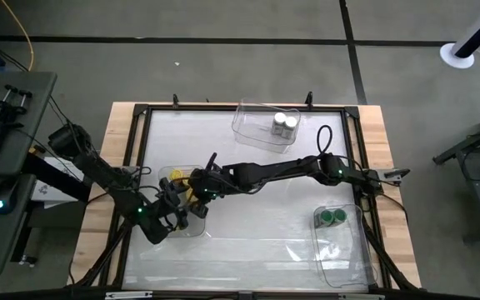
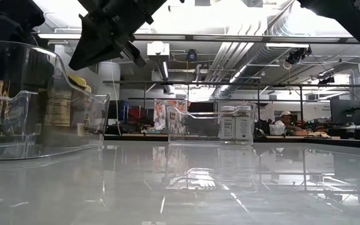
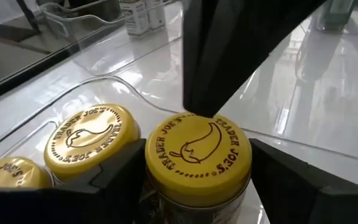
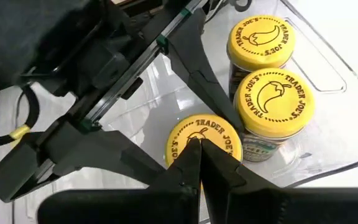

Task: Sort spices by type
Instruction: Put the yellow seasoning bottle into the left transparent bin

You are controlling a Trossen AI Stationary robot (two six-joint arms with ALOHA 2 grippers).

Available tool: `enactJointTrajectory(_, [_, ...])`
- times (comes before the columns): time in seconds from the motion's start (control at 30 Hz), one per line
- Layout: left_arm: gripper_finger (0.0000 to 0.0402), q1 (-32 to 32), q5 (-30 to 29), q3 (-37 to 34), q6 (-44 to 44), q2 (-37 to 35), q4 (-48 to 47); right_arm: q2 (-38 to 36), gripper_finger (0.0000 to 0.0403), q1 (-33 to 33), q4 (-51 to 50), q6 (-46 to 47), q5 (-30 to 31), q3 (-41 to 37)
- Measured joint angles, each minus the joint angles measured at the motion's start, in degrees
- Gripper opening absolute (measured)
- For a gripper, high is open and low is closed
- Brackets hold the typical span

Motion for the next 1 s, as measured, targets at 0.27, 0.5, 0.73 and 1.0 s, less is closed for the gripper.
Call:
enactJointTrajectory(0.27, [0.0262, 0.1, 2.8, 0.0, 4.2, -0.9, 0.3, 0.0, 0.0, -1.0, 0.3, -0.6, 0.1, 0.0])
enactJointTrajectory(0.5, [0.0262, 0.1, 2.7, 0.0, 9.7, -5.6, 0.0, 0.0, 0.0, -1.5, 3.7, -1.1, -1.3, 0.0])
enactJointTrajectory(0.73, [0.0263, 0.1, 2.6, 0.0, 16.0, -12.8, -2.5, -1.1, 0.0, -2.0, 3.9, -4.3, -1.7, 0.0])
enactJointTrajectory(1.0, [0.0259, -0.2, 11.6, 2.3, 18.7, -24.1, -8.2, -5.1, 0.0, -3.7, -4.7, -9.8, -2.5, 0.1])
